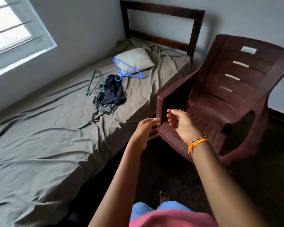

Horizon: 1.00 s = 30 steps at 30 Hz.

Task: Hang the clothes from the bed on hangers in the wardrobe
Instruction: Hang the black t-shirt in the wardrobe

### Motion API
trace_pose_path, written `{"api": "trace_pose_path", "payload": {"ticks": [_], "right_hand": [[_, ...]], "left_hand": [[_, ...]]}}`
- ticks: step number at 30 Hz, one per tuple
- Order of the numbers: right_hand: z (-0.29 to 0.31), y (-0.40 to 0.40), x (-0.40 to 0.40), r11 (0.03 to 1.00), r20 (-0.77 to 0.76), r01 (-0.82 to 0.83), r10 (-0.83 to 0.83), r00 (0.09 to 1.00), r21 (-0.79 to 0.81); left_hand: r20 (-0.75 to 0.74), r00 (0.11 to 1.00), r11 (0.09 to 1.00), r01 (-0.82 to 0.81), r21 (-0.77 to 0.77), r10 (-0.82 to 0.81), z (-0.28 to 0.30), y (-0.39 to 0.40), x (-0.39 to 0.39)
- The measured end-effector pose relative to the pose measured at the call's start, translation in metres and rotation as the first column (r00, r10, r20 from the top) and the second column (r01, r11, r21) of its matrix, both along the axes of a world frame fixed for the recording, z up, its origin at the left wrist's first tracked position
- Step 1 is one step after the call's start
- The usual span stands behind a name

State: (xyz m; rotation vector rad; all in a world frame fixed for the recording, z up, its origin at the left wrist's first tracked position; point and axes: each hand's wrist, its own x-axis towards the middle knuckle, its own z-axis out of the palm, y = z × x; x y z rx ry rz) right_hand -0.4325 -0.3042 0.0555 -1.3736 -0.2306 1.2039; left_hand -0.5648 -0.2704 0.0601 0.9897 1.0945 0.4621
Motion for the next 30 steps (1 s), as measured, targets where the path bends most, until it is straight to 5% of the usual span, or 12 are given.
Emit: {"api": "trace_pose_path", "payload": {"ticks": [8,18,22,26,30], "right_hand": [[-0.048,0.159,-0.019,0.949,-0.074,-0.266,0.257,0.964,-0.170],[-0.103,0.389,-0.026,0.939,-0.081,-0.235,0.222,0.972,-0.249],[-0.139,0.455,-0.048,0.886,-0.023,-0.355,0.365,0.931,-0.299],[-0.195,0.513,-0.069,0.766,0.080,-0.547,0.602,0.794,-0.339],[-0.259,0.556,-0.086,0.487,0.220,-0.725,0.872,0.438,-0.487]], "left_hand": [[-0.020,0.973,0.965,-0.232,-0.122,0.231,-0.048,0.166,-0.025],[-0.134,0.980,0.967,-0.174,-0.187,0.150,-0.096,0.401,-0.041],[-0.196,0.961,0.946,-0.235,-0.225,0.193,-0.128,0.464,-0.052],[-0.233,0.948,0.898,-0.288,-0.333,0.217,-0.179,0.496,-0.066],[-0.359,0.892,0.823,-0.410,-0.393,0.274,-0.219,0.508,-0.081]]}}
